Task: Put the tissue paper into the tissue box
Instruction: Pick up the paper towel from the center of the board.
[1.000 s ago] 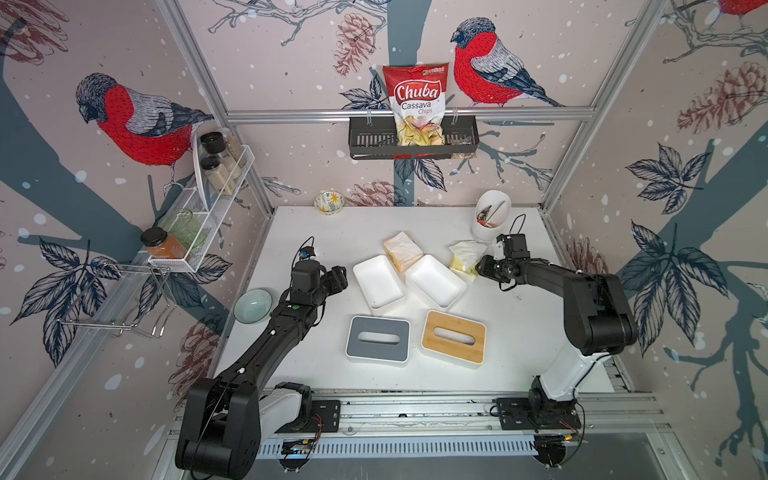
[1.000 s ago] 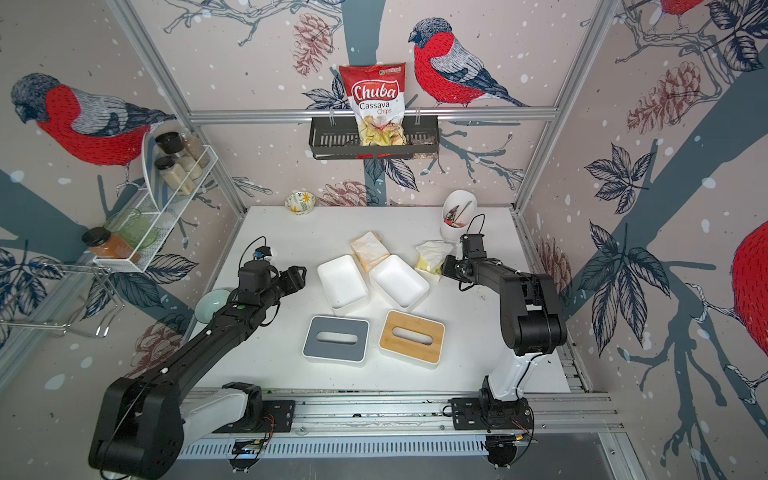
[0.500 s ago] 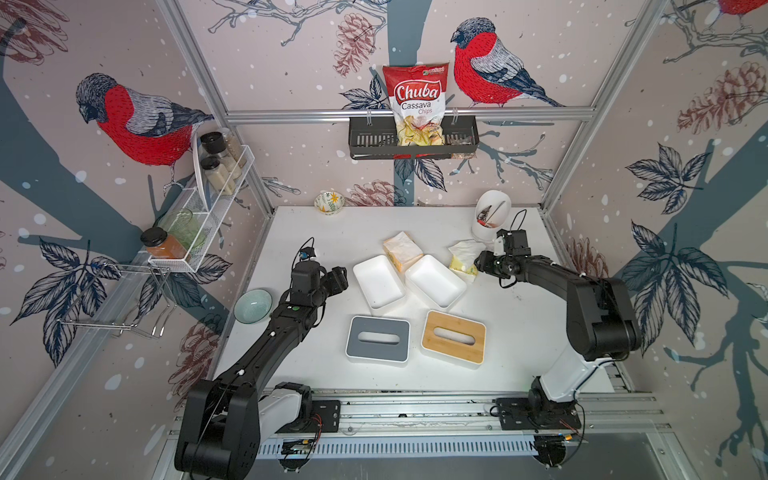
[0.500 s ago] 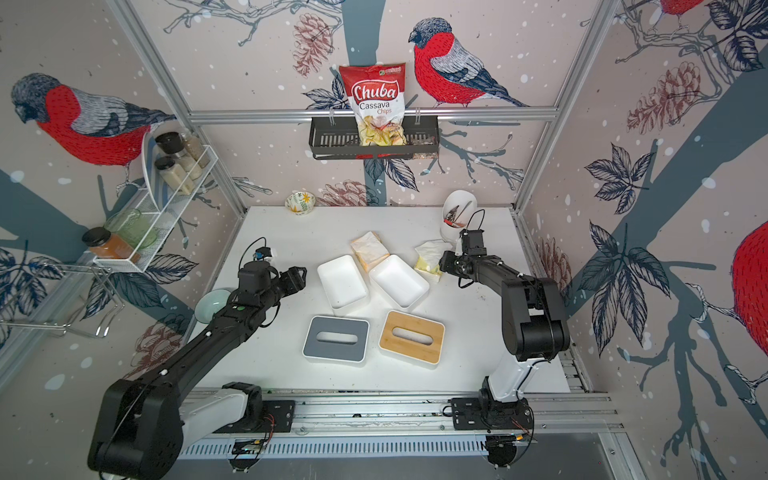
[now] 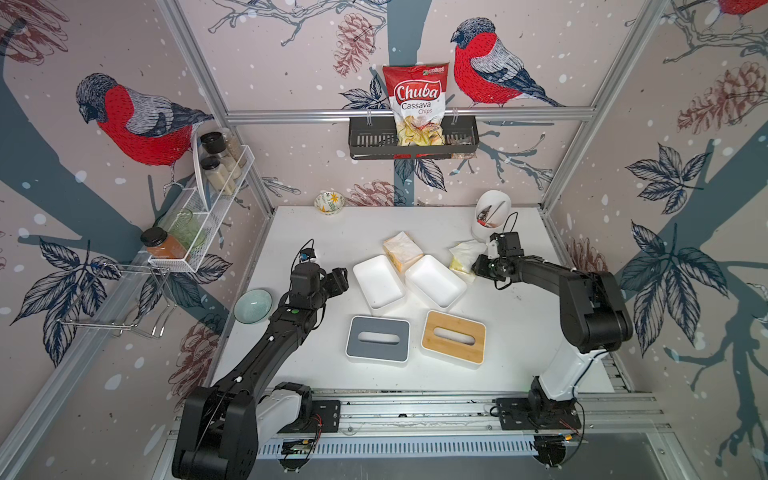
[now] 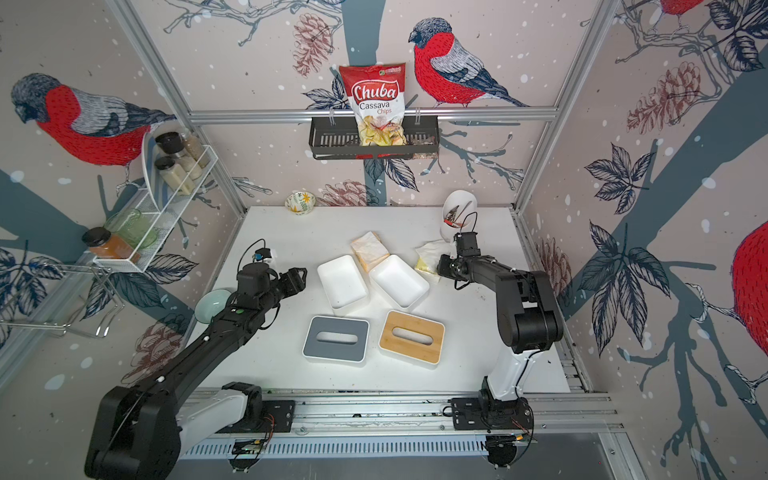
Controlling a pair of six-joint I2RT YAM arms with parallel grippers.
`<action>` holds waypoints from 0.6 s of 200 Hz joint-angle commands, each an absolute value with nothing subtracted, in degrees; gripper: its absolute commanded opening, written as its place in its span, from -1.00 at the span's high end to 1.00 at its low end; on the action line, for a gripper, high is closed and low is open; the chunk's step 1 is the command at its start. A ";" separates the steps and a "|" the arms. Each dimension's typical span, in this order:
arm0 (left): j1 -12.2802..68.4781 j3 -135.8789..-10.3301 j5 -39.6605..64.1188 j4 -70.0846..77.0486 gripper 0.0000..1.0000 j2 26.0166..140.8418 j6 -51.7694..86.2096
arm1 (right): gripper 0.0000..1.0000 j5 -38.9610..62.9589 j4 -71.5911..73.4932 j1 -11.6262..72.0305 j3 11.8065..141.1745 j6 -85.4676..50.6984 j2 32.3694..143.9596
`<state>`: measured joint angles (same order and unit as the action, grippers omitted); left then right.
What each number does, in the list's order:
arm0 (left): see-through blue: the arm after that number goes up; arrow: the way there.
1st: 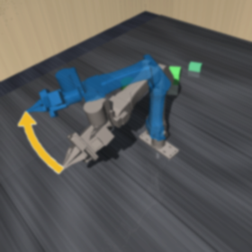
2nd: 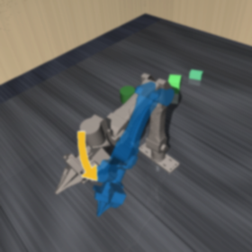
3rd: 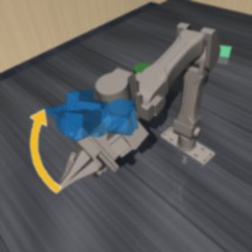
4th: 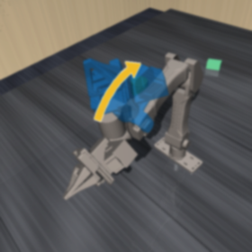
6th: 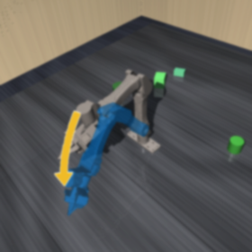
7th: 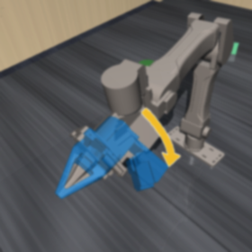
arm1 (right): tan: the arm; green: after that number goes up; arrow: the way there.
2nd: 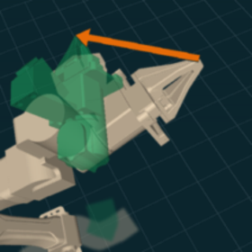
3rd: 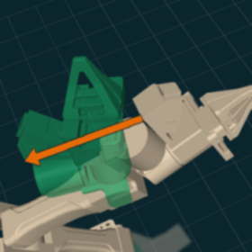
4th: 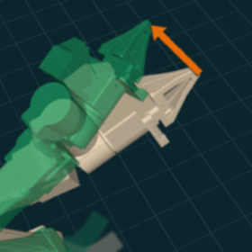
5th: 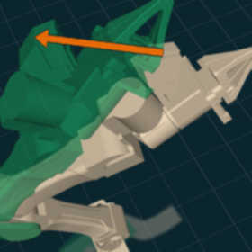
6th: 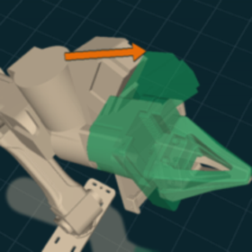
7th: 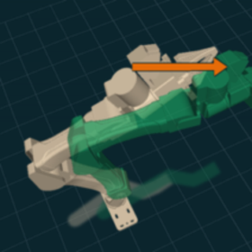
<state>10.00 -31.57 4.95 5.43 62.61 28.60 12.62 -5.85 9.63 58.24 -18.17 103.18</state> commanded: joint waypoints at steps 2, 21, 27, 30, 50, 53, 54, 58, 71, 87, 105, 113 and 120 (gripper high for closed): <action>10.19 -31.31 5.63 6.16 -0.44 62.31 28.81 | 0.43 9.95 -6.34 10.10 58.21 -17.64 103.52; 10.28 -30.77 5.70 6.24 -0.44 61.97 28.76 | 0.60 7.90 -7.02 10.61 58.01 -17.55 102.74; 10.27 -30.61 5.69 6.33 -0.44 61.90 28.90 | 0.65 7.25 -7.41 10.80 58.09 -17.49 102.47; 10.28 -30.58 5.71 6.38 -0.44 61.83 28.90 | 0.68 6.91 -7.62 10.96 58.09 -17.40 102.26; 10.35 -30.41 5.89 6.42 -0.44 61.57 29.05 | 0.90 4.56 -9.35 11.89 58.33 -17.06 100.65; 10.37 -30.37 5.89 6.42 -0.45 61.61 29.08 | 0.93 3.96 -9.69 12.01 58.39 -17.00 100.39; 10.37 -30.39 5.93 6.42 -0.45 61.61 29.08 | 0.94 3.87 -9.77 12.07 58.37 -16.98 100.30; 10.36 -30.36 5.98 6.41 -0.44 61.53 29.03 | 0.98 3.18 -10.23 12.36 58.44 -16.89 99.92; 10.37 -30.25 5.76 5.98 -0.44 61.18 28.97 | 1.00 1.24 -11.97 12.95 58.69 -16.55 98.33; 10.40 -29.90 5.63 5.90 -0.45 60.59 28.94 | 1.00 -1.49 -14.52 13.69 59.12 -15.95 95.95; 10.45 -29.37 5.89 6.19 -0.45 60.29 29.16 | 1.00 -4.99 -17.01 14.63 59.58 -15.43 92.95; 10.41 -29.19 6.06 6.32 -0.44 60.29 29.33 | 1.00 -5.97 -17.89 15.19 59.80 -15.59 91.66; 10.52 -29.14 6.22 6.33 -0.44 60.28 29.41 | 1.00 -6.87 -18.81 15.90 60.13 -15.61 90.73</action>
<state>10.35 -29.50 5.82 5.37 60.49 28.73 -1.02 -14.48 14.50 59.16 -16.49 93.49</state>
